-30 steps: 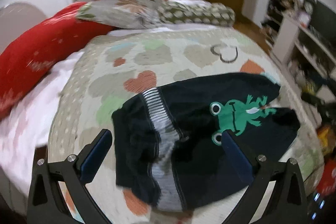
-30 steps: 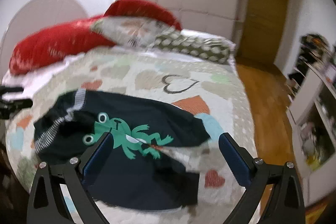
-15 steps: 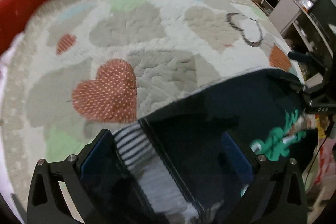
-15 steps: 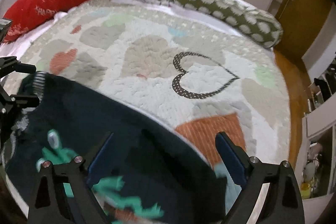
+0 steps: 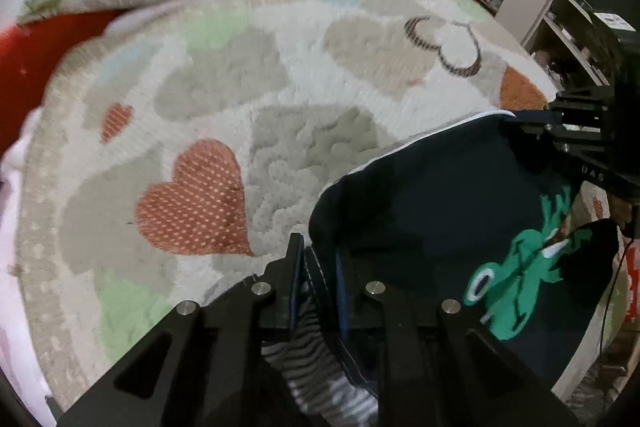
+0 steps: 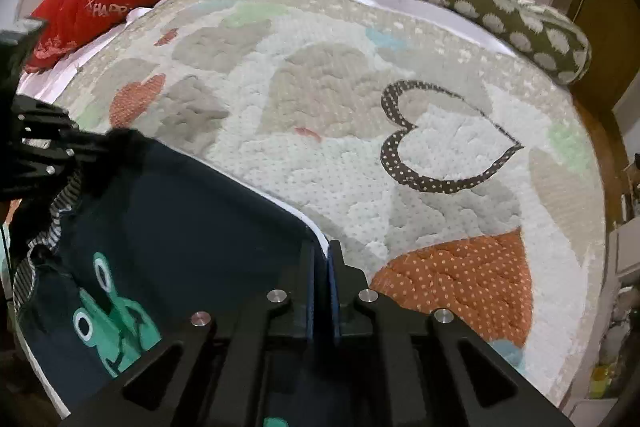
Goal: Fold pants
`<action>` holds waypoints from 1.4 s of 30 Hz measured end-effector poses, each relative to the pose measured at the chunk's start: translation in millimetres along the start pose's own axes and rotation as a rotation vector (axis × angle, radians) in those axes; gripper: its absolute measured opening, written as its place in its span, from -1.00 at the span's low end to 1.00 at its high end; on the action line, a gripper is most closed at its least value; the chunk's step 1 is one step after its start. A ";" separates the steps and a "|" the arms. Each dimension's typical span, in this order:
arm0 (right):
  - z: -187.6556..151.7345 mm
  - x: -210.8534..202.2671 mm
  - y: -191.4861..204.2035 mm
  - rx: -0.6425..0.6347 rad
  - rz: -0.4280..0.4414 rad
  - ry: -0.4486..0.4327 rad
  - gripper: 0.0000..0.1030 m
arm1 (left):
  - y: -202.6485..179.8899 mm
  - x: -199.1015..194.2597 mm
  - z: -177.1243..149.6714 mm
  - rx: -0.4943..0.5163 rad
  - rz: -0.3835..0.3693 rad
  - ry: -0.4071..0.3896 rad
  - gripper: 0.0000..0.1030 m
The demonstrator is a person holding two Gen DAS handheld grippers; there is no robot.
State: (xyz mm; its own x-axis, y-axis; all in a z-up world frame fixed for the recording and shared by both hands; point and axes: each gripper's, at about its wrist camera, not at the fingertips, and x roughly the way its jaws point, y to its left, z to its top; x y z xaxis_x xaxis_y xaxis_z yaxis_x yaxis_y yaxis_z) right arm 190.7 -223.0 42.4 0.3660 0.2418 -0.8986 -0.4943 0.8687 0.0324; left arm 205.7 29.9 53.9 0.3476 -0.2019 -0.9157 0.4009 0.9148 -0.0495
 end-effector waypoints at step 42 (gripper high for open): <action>-252.5 -138.4 113.3 0.339 -0.076 -0.322 0.00 | 47.7 -89.3 -210.5 -0.646 -0.112 -0.218 0.50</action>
State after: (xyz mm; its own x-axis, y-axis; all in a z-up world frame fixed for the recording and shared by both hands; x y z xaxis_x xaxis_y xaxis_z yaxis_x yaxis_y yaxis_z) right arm -115.1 -267.2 60.0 0.6434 0.2473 -0.7245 -0.1911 0.9683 0.1608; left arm 15.4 165.2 49.4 0.5232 -0.3111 -0.7934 -0.1176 0.8957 -0.4288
